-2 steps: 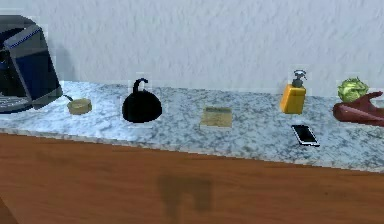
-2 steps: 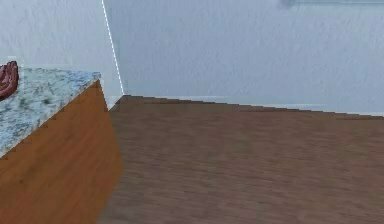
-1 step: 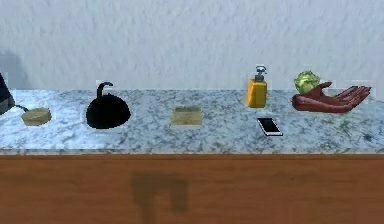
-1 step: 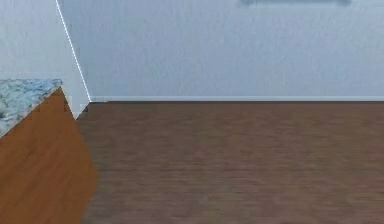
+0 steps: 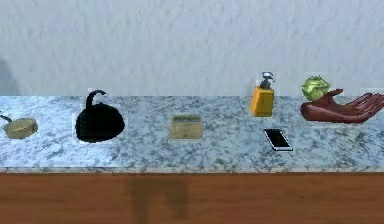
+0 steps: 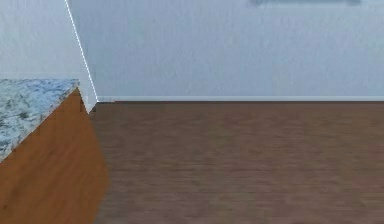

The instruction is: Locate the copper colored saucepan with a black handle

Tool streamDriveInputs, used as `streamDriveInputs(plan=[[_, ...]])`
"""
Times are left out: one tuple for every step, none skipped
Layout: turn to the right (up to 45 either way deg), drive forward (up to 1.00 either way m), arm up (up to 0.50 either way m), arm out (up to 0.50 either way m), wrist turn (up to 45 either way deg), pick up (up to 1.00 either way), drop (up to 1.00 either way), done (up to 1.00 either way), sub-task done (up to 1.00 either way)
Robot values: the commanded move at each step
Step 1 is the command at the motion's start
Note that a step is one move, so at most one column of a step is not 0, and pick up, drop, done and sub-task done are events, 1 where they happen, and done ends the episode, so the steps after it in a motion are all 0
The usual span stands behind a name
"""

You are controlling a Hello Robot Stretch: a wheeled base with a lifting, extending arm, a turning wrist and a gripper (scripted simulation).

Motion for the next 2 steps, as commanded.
streamDriveInputs(plan=[[-42.0,0.00,0.00,0.00,0.0,0.00,0.00,0.00,0.00],[0.0,0.00,0.00,0.00,0.0,0.00,0.00,1.00,0.00]])
